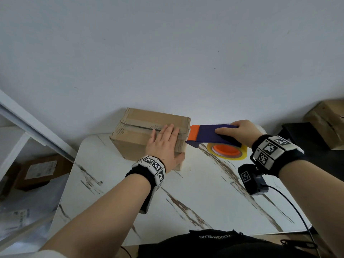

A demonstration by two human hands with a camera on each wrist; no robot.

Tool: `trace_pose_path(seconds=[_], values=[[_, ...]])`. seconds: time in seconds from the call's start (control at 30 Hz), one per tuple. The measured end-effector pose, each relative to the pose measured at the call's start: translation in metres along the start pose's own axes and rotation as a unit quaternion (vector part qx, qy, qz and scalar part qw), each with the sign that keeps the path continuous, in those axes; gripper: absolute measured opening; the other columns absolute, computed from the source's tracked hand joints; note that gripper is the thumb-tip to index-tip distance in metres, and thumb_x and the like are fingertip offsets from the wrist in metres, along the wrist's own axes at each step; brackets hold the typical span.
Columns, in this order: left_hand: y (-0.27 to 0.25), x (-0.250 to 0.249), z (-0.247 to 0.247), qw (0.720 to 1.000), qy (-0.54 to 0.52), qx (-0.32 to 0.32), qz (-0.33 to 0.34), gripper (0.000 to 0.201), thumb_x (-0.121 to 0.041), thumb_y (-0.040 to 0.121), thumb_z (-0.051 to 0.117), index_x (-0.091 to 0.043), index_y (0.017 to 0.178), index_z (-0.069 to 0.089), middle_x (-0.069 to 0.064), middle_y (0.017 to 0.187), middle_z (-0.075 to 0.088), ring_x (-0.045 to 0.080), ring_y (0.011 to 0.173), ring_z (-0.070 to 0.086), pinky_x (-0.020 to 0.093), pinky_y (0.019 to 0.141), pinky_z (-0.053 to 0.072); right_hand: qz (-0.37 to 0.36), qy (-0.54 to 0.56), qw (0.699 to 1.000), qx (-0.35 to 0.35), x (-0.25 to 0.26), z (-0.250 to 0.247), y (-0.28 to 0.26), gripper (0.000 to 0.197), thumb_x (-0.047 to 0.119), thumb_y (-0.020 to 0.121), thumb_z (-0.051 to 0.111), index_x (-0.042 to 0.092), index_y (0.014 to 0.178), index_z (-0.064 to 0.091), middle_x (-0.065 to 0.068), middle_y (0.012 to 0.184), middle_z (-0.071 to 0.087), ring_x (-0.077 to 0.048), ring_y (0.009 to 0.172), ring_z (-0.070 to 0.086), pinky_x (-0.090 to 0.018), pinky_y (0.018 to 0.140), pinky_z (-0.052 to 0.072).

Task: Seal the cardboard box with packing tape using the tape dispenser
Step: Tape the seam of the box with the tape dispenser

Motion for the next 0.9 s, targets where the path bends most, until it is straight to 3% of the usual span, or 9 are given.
trace_pose_path(seconds=[0.27, 0.4, 0.5, 0.57, 0.63, 0.7, 0.83, 0.9], values=[[0.011, -0.013, 0.005, 1.000, -0.026, 0.013, 0.006, 0.068, -0.044, 0.095, 0.035, -0.018, 0.149, 0.003, 0.001, 0.159, 0.001, 0.014, 0.147, 0.000, 0.037, 0.119, 0.003, 0.004, -0.007, 1.000, -0.005, 0.003, 0.004, 0.003, 0.030, 0.039, 0.083, 0.066, 0.009, 0.083, 0.062, 0.002, 0.063, 0.052, -0.009, 0.055, 0.046, -0.004, 0.030, 0.030], [0.008, -0.004, -0.003, 0.997, -0.067, 0.030, 0.020, 0.071, -0.049, 0.093, 0.036, -0.017, 0.149, 0.006, 0.001, 0.159, 0.002, 0.014, 0.146, 0.004, 0.033, 0.119, 0.007, 0.007, 0.023, 1.000, -0.007, 0.002, 0.013, 0.010, 0.032, 0.038, 0.081, 0.068, 0.007, 0.081, 0.063, -0.001, 0.064, 0.054, -0.013, 0.058, 0.049, -0.021, 0.049, 0.038], [0.002, 0.027, -0.020, 0.994, -0.100, -0.022, -0.030, 0.064, -0.048, 0.095, 0.033, -0.016, 0.148, 0.016, 0.002, 0.158, 0.012, 0.019, 0.144, 0.015, 0.036, 0.118, 0.015, 0.011, 0.053, 0.999, 0.002, 0.003, 0.023, 0.014, 0.030, 0.037, 0.079, 0.070, 0.008, 0.077, 0.064, -0.005, 0.070, 0.059, -0.019, 0.064, 0.054, -0.027, 0.057, 0.041], [-0.003, 0.062, -0.025, 0.992, -0.059, -0.040, -0.109, 0.064, -0.049, 0.094, 0.034, -0.014, 0.146, 0.021, 0.009, 0.156, 0.016, 0.026, 0.144, 0.017, 0.042, 0.117, 0.018, 0.018, 0.059, 0.998, 0.005, 0.003, 0.029, 0.017, 0.027, 0.038, 0.078, 0.070, 0.013, 0.070, 0.062, -0.005, 0.071, 0.061, -0.022, 0.068, 0.056, -0.029, 0.062, 0.043], [-0.010, 0.098, -0.022, 0.979, -0.034, -0.007, -0.200, 0.072, -0.055, 0.090, 0.034, -0.011, 0.145, 0.021, 0.017, 0.156, 0.013, 0.033, 0.144, 0.010, 0.046, 0.117, 0.013, 0.033, 0.050, 0.998, -0.001, 0.000, 0.033, 0.020, 0.029, 0.044, 0.075, 0.070, 0.018, 0.065, 0.061, -0.005, 0.071, 0.061, -0.025, 0.072, 0.058, -0.033, 0.069, 0.044], [-0.015, 0.123, -0.020, 0.968, -0.038, 0.023, -0.249, 0.083, -0.064, 0.086, 0.034, -0.010, 0.146, 0.018, 0.022, 0.155, 0.008, 0.036, 0.144, 0.006, 0.047, 0.118, 0.010, 0.047, 0.043, 0.998, -0.005, -0.002, 0.036, 0.019, 0.035, 0.050, 0.069, 0.071, 0.019, 0.060, 0.059, -0.004, 0.067, 0.058, -0.025, 0.070, 0.056, -0.034, 0.067, 0.041], [-0.014, 0.142, -0.020, 0.973, -0.043, 0.012, -0.225, 0.085, -0.066, 0.083, 0.038, -0.007, 0.143, 0.026, 0.023, 0.153, 0.018, 0.035, 0.142, 0.017, 0.043, 0.117, 0.017, 0.084, 0.095, 0.992, 0.005, -0.006, 0.048, 0.013, 0.033, 0.033, 0.077, 0.072, 0.013, 0.057, 0.054, -0.005, 0.065, 0.049, -0.021, 0.064, 0.047, -0.029, 0.056, 0.034], [-0.016, 0.146, -0.025, 0.977, -0.049, -0.019, -0.207, 0.077, -0.062, 0.083, 0.045, -0.004, 0.133, 0.039, 0.022, 0.143, 0.034, 0.035, 0.134, 0.031, 0.041, 0.112, 0.026, 0.108, 0.136, 0.985, 0.009, -0.014, 0.054, 0.011, 0.027, 0.027, 0.075, 0.075, 0.011, 0.061, 0.058, -0.011, 0.072, 0.053, -0.024, 0.067, 0.049, -0.030, 0.062, 0.038]])
Point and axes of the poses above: each hand's wrist, its own y-axis towards the middle knuckle, its own z-axis out of the palm, x = y × z, the point moved 7 cm from there along y, towards the middle knuckle
